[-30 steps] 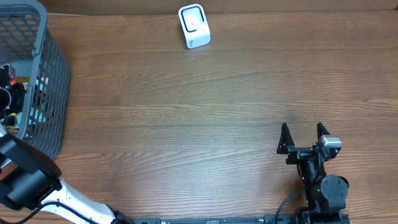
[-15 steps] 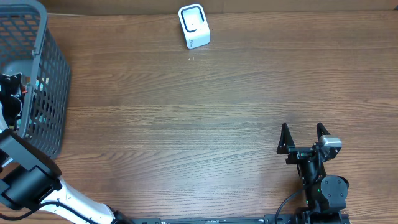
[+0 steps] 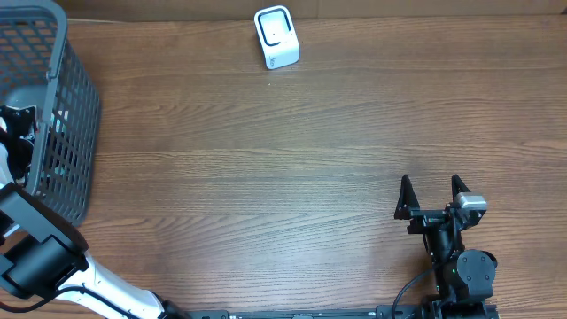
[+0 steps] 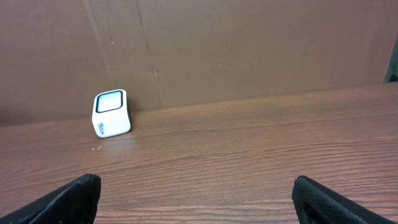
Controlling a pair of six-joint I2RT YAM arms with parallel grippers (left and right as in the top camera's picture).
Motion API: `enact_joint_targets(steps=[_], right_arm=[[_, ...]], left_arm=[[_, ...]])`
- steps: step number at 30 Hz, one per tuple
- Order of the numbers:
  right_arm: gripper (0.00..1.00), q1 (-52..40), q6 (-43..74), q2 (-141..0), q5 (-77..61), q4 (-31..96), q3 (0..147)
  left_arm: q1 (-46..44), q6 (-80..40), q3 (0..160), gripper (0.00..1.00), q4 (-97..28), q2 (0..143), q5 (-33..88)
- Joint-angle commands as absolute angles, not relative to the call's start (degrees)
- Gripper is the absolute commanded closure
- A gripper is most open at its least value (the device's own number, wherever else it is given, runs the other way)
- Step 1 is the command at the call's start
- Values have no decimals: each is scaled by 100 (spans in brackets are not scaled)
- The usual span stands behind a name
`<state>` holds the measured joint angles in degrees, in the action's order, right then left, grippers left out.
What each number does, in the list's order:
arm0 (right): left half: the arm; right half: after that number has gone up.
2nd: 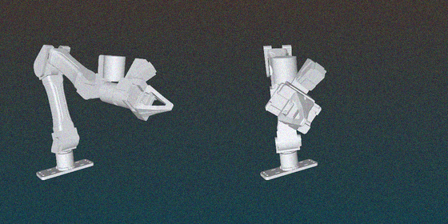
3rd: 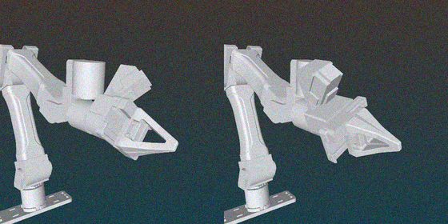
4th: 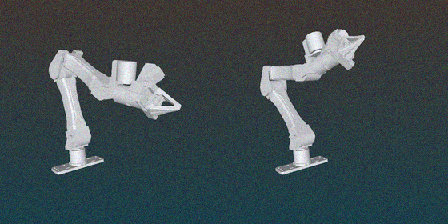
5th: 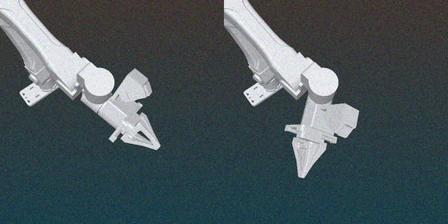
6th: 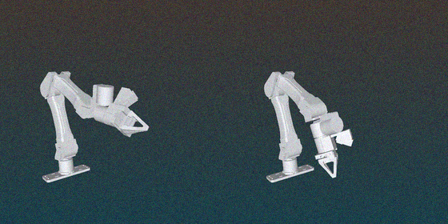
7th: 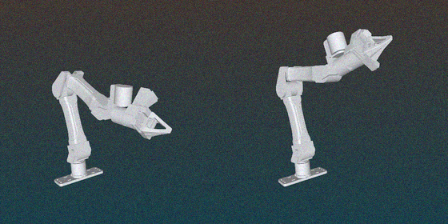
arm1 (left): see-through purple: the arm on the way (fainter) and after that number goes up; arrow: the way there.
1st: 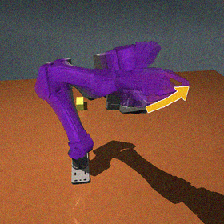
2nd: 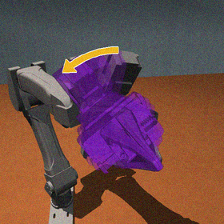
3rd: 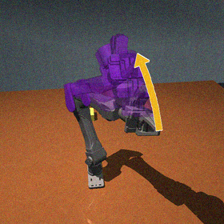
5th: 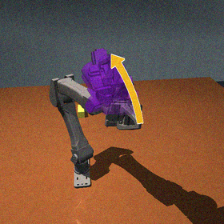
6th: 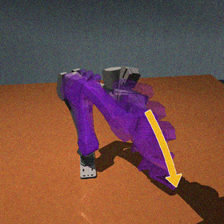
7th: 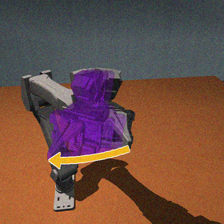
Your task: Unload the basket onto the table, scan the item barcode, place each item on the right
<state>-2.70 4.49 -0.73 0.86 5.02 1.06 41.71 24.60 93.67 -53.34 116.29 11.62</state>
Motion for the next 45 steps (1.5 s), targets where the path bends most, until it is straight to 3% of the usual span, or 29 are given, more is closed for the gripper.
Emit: enact_joint_targets(steps=[1, 4, 10, 33, 45], right_arm=[[0, -250, 425, -16, 95, 471, 45], [0, -250, 425, -16, 95, 469, 45], [0, -250, 425, -16, 95, 469, 45], [0, -250, 425, -16, 93, 471, 45], [0, -250, 425, -16, 95, 471, 45]], left_arm=[[4156, 2528, 9301, 34, -5367, 11703, 1208], [4160, 2530, 9301, 45, -5367, 11703, 1205], [4163, 2519, 9406, 52, -5356, 11699, 1208], [4163, 1531, 12750, 57, -6619, 11157, 1210], [4158, 937, 13078, 60, -6573, 10031, 1796]])
